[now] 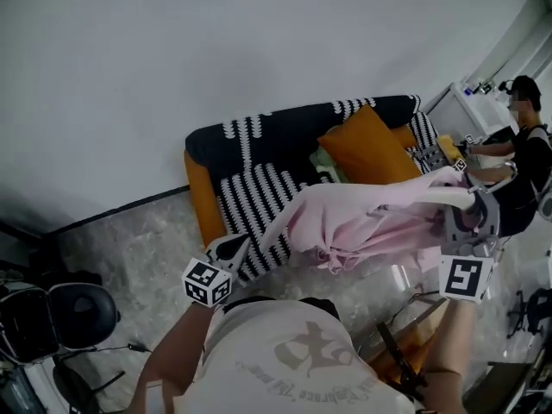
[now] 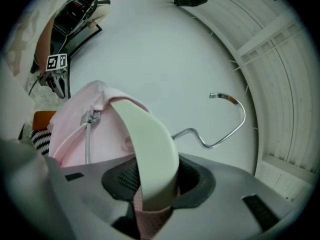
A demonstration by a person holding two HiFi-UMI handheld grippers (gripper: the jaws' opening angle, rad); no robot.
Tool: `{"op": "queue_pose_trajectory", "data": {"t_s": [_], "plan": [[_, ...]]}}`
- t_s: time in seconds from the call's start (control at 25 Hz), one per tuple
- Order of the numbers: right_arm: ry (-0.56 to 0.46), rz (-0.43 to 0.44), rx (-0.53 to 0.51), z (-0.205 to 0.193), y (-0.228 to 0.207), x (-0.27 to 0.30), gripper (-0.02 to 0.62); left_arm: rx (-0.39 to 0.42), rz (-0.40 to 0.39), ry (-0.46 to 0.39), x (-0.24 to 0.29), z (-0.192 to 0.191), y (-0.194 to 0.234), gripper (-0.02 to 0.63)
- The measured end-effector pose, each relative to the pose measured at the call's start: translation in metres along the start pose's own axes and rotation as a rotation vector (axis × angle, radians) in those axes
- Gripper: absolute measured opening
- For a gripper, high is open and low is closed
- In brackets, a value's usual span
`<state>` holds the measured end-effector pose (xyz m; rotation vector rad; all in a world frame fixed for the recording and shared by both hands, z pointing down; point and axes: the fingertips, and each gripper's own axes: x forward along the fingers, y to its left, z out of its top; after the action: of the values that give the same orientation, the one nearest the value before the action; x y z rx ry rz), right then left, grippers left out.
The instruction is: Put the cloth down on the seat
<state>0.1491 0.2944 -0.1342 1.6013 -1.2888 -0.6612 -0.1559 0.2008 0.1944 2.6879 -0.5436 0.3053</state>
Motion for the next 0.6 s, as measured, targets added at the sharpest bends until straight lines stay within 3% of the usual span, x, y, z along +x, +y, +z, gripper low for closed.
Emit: {"op": "queue_pose_trajectory", "data": {"t_s": [0.6], "plan": [[-0.233, 0.083, 0.013, 0.081, -0.01, 0.1, 0.158, -0.088, 0.257, -0.046, -0.049, -0.018, 0.049, 0.011]]}}
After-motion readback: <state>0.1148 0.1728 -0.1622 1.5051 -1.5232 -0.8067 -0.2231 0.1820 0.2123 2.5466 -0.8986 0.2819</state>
